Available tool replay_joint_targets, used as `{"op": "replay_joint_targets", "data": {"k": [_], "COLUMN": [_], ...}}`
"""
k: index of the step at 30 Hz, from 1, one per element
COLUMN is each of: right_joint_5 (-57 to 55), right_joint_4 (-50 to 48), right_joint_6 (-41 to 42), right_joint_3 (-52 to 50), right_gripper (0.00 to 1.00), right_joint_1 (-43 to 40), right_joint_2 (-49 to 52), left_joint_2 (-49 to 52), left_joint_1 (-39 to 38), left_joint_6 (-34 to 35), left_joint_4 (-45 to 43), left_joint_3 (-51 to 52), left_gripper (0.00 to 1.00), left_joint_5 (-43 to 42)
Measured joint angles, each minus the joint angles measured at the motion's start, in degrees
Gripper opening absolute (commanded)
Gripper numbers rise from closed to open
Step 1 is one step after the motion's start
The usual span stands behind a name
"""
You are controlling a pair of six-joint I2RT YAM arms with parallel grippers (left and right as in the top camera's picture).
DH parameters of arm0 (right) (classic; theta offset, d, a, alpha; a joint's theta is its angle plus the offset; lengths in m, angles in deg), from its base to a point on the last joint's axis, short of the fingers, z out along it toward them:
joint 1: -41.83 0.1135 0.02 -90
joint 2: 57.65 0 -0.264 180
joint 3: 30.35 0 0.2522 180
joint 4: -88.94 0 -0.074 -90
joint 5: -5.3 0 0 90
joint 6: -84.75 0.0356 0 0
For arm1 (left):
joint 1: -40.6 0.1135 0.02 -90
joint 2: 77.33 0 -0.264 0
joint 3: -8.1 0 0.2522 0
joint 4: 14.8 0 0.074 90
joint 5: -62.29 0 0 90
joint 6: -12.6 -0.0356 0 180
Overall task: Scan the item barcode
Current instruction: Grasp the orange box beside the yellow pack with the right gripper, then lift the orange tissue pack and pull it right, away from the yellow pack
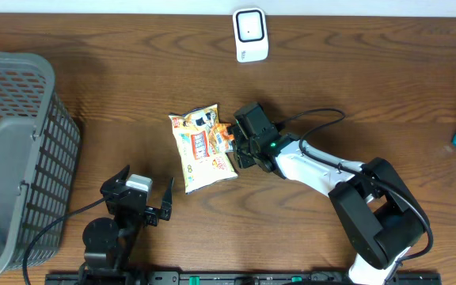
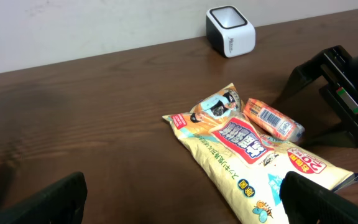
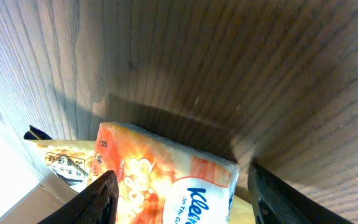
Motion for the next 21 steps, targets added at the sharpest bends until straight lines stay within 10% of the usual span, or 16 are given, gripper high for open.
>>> {"op": "replay_joint_targets", "data": {"k": [11,21], "right_joint_5": [-0.57,-0.76], "right_joint_4": [0.0,0.0], "right_joint_6": [0.04,-0.7], "right_joint_3": [0.0,0.0], "right_gripper": [0.45,0.5], "right_joint_1": [0.07,1.77], "right_joint_2": [0.0,0.02], "left_joint_2": [0.0,0.0], "left_joint_1": [0.0,0.0], "left_joint_6": [0.0,0.0], "left_joint_4": [0.0,0.0], "left_joint_3": [0.0,0.0], "left_gripper": [0.98,0.98], "left_joint_5": [0.0,-0.02]}}
